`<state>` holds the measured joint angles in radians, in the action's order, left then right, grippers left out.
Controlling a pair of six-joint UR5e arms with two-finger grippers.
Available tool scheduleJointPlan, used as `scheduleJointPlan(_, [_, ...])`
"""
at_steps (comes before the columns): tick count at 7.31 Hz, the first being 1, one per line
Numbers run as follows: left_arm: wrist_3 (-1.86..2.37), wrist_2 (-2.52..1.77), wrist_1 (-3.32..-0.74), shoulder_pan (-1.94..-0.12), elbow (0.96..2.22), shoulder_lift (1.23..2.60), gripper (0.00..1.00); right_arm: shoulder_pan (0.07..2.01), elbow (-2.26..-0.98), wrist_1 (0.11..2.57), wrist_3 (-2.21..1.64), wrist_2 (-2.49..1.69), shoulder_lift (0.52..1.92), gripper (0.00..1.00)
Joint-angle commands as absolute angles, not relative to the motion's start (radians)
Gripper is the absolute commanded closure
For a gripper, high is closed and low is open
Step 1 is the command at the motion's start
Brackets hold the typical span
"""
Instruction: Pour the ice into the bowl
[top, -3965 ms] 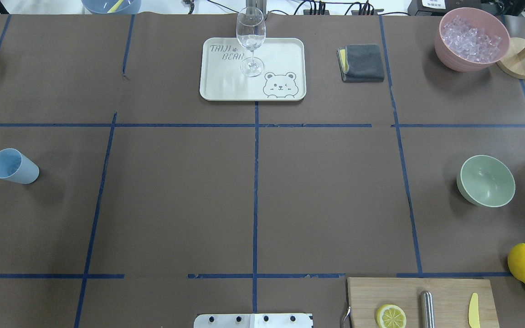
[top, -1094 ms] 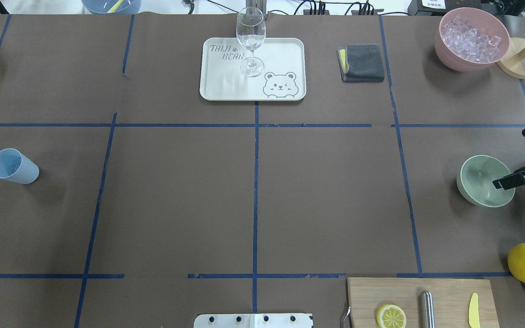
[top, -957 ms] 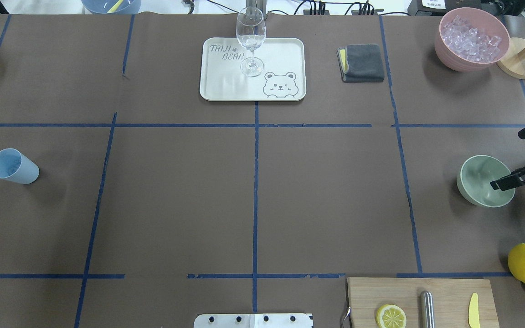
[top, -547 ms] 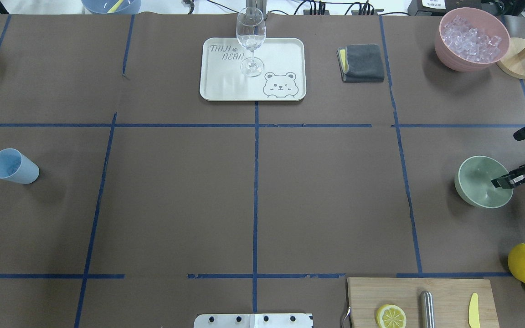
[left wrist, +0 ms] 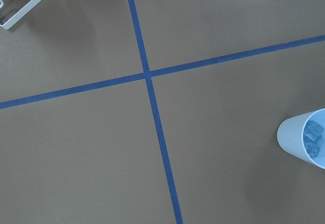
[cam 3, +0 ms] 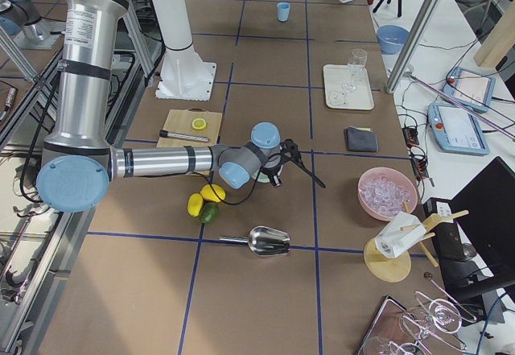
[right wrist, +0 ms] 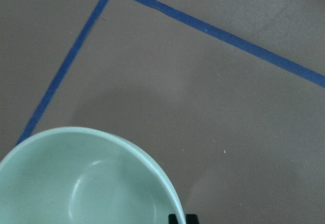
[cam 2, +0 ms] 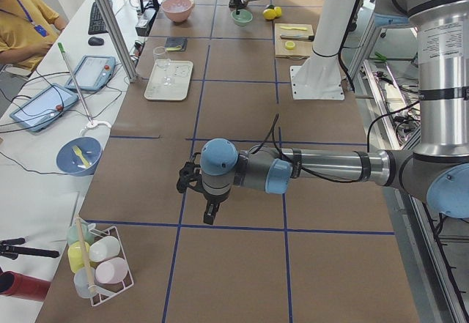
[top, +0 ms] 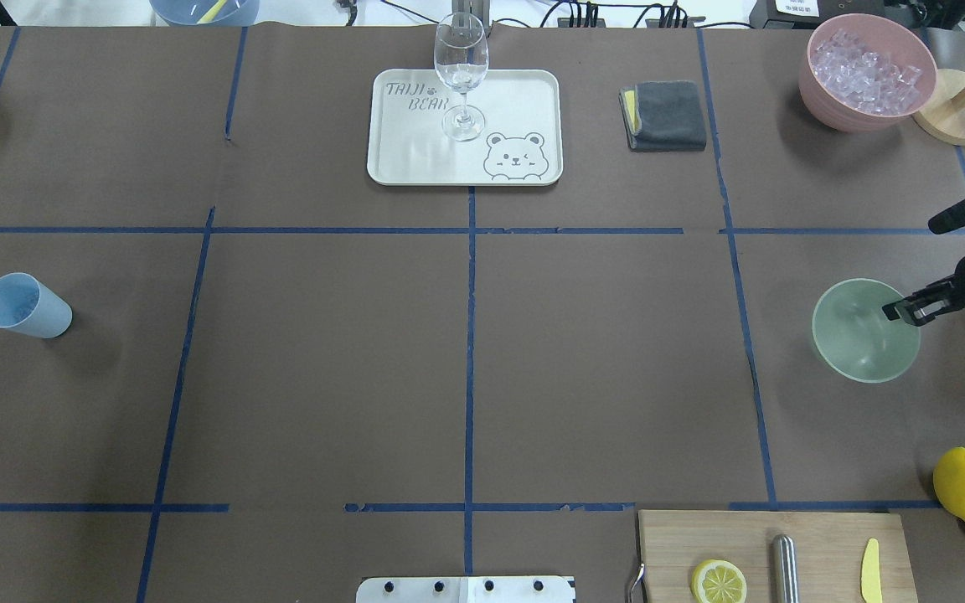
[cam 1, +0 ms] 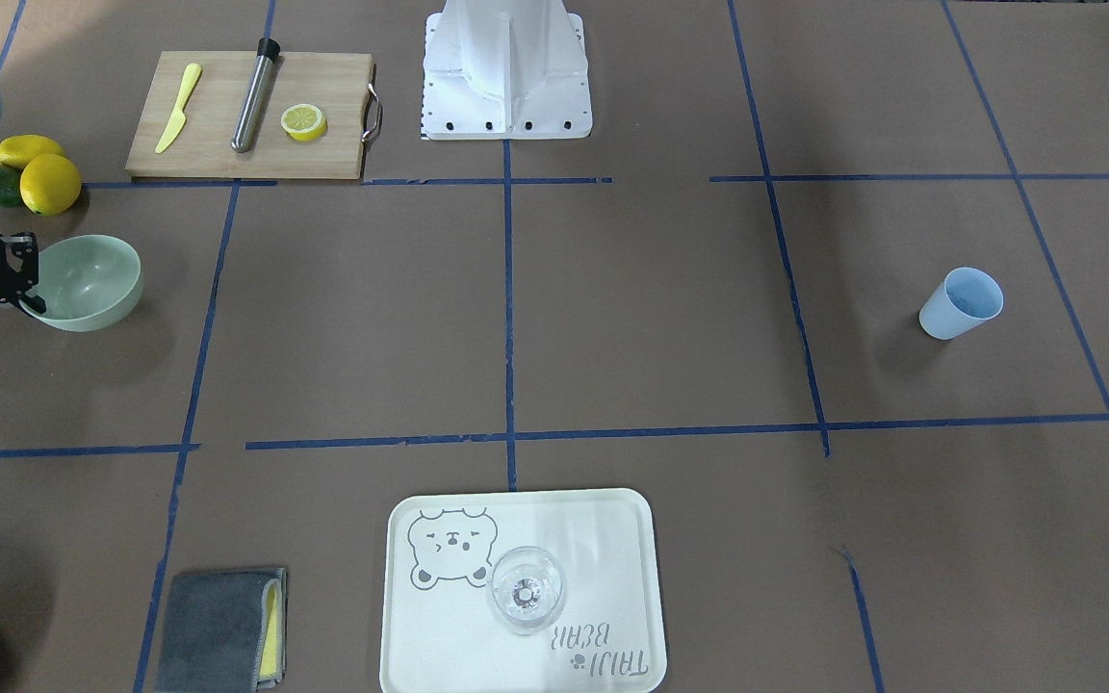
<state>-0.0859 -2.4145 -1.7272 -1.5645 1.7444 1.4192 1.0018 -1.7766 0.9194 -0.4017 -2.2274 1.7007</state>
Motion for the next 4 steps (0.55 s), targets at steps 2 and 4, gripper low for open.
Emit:
scheduleJointPlan(2, [-0.084,-2.413,-1.727,-1.565,1.746,1.42,0.0,0.956,-1.959,1.241,-0.687,-2.24,1.438,1.0])
scheduleJointPlan(4, [-0.084,-2.411,-1.727,-1.565,1.744,1.42,0.0,0.808,-1.942,1.361,-0.948,-2.22,1.215,1.0])
